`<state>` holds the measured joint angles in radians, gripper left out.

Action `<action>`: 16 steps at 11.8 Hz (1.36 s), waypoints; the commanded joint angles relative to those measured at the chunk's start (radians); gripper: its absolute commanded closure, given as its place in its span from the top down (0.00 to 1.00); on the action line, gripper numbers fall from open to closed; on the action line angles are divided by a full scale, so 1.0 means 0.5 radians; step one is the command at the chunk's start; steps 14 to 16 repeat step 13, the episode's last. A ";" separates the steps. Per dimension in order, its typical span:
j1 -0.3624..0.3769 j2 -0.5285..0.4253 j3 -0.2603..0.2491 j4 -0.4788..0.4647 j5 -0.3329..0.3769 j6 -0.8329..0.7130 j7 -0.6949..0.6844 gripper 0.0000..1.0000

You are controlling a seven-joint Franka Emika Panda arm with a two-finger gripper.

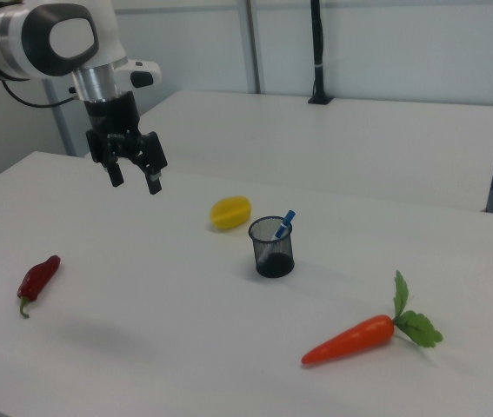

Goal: Place marker

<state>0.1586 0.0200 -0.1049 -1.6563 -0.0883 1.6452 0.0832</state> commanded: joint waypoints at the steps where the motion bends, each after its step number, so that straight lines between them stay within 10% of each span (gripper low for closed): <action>1: 0.002 0.064 -0.011 0.082 0.045 -0.017 -0.059 1.00; 7: -0.013 0.058 -0.020 0.128 0.042 -0.038 -0.041 1.00; 11: -0.332 0.052 0.268 0.116 0.048 -0.038 -0.050 1.00; 16: -0.329 0.052 0.268 0.119 0.045 -0.038 -0.062 1.00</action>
